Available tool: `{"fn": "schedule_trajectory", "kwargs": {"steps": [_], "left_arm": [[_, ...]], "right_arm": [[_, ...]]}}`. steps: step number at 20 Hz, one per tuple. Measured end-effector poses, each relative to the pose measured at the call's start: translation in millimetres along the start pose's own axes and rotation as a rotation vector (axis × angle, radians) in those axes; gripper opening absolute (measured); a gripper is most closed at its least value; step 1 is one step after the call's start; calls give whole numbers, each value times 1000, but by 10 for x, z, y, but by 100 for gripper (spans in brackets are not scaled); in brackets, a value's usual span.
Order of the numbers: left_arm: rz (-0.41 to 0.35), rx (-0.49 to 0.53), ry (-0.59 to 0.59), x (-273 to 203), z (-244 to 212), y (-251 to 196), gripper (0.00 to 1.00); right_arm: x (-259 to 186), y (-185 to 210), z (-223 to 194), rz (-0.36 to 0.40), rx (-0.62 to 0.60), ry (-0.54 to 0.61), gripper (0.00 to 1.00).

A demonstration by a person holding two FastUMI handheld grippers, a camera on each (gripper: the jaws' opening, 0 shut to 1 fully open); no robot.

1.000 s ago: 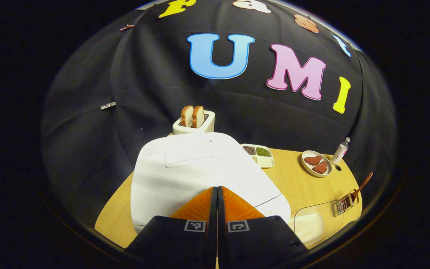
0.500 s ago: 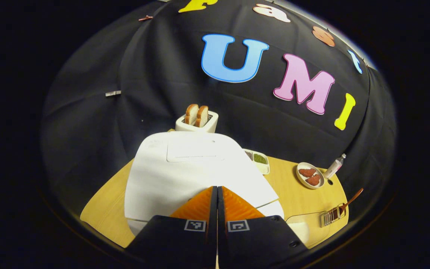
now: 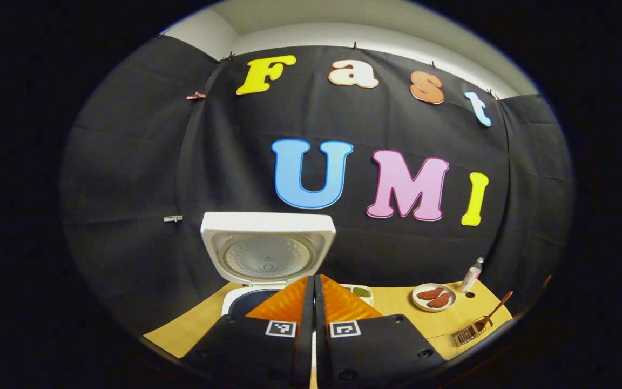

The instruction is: Close the left gripper, press the button to open the rice cooker; take a wooden spoon from the chopstick holder with the right hand, scoop a spoonful of rice and pour it into the rice cooker, then put the wooden spoon back into the chopstick holder.

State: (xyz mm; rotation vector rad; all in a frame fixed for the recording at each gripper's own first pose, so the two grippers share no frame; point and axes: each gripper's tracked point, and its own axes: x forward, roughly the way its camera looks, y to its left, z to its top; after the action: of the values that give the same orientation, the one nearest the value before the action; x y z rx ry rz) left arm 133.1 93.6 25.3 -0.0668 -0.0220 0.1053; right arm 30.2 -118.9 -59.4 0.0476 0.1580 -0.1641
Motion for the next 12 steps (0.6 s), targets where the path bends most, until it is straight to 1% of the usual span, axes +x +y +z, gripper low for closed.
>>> {"fn": "schedule_trajectory", "kwargs": {"steps": [2,3,4,5,6,7,8,10,11,12], "left_arm": [[0,-9,-2,-235,13,-161,10],[-18,-18,7,-346,-21,-292,12],[-28,-13,19,-439,-69,-382,16],[-24,13,30,-506,-130,-418,18],[-12,45,45,-584,-188,-436,24],[-7,71,58,-642,-238,-471,27],[-7,83,67,-727,-290,-541,50],[-21,76,94,-830,-411,-692,79],[-26,66,109,-888,-484,-758,85],[-16,59,123,-937,-538,-788,92]], "right_arm": [[158,-37,-31,14,3,11,98],[233,-54,-70,22,3,23,98],[304,-67,-118,32,5,35,98],[359,-74,-167,43,9,50,98],[427,-89,-234,55,13,67,98],[495,-111,-321,61,18,89,98],[563,-145,-423,65,21,114,98],[706,-222,-548,66,33,133,99],[787,-264,-617,64,41,145,99],[862,-297,-699,70,47,163,98]]}}
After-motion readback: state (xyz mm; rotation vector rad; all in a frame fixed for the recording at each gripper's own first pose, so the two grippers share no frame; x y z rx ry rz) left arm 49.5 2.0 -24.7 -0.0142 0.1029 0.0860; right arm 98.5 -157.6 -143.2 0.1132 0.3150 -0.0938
